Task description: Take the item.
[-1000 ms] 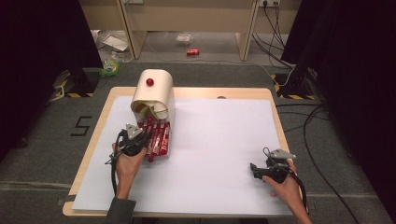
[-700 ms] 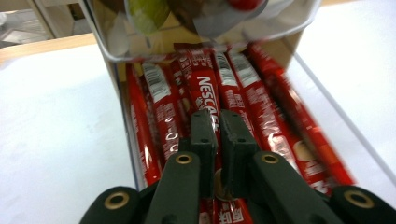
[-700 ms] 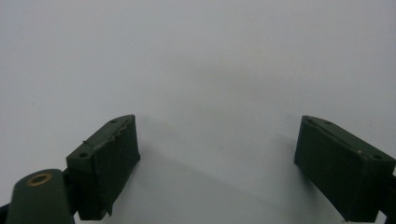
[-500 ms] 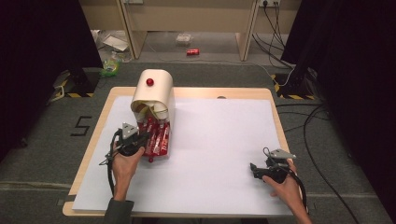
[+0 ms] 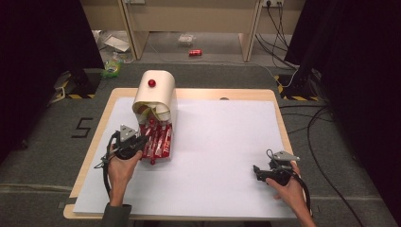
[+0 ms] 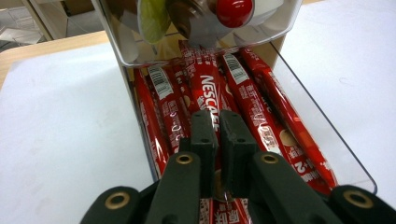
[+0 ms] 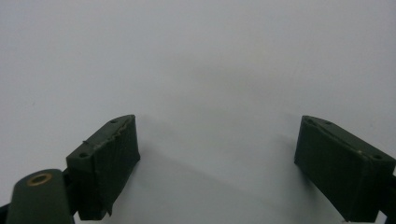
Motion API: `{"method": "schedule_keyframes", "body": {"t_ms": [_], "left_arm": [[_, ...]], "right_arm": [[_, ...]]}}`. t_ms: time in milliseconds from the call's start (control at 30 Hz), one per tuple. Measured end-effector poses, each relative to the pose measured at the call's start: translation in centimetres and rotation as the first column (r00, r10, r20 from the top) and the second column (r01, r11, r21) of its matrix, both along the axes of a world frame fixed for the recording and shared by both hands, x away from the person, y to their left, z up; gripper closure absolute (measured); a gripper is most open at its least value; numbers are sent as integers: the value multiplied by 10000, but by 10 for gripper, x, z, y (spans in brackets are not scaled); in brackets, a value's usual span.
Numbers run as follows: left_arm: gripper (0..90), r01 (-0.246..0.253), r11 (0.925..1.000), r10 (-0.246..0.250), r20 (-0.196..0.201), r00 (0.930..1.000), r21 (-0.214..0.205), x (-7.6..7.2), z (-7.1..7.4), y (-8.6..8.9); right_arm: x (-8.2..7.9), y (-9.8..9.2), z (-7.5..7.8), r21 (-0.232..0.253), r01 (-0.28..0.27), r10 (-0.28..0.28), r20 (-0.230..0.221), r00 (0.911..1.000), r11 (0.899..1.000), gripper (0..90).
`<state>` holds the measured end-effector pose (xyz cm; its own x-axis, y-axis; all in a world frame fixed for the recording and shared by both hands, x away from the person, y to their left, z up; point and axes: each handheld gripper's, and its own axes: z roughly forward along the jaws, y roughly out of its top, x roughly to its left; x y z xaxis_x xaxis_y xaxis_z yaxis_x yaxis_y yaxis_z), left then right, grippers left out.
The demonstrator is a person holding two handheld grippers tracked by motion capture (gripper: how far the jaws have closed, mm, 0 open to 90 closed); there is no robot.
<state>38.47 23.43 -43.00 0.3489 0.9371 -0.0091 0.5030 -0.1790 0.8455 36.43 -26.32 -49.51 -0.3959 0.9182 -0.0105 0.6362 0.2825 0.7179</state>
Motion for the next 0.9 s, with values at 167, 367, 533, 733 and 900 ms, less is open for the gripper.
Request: {"method": "schedule_keyframes", "body": {"t_ms": [167,367,533,733,900], "left_arm": [[841,-25,9997,26,-68,10000,226,-6,4,7],[842,47,9993,-44,-88,10000,370,-17,12,13],[843,43,9993,-38,-152,9999,360,-20,12,17],[844,62,9992,-46,-395,9992,385,-24,9,21],[844,-61,9994,71,-320,9995,339,-30,13,28]], "right_arm": [[0,0,0,10,9,-9,-10,10000,10000,140],[0,0,0,3,-5,5,1,10000,10000,140],[0,0,0,-1,-5,5,1,10000,10000,141],[0,0,0,0,0,0,2,10000,10000,140],[0,0,0,2,-8,8,0,10000,10000,140]]}}
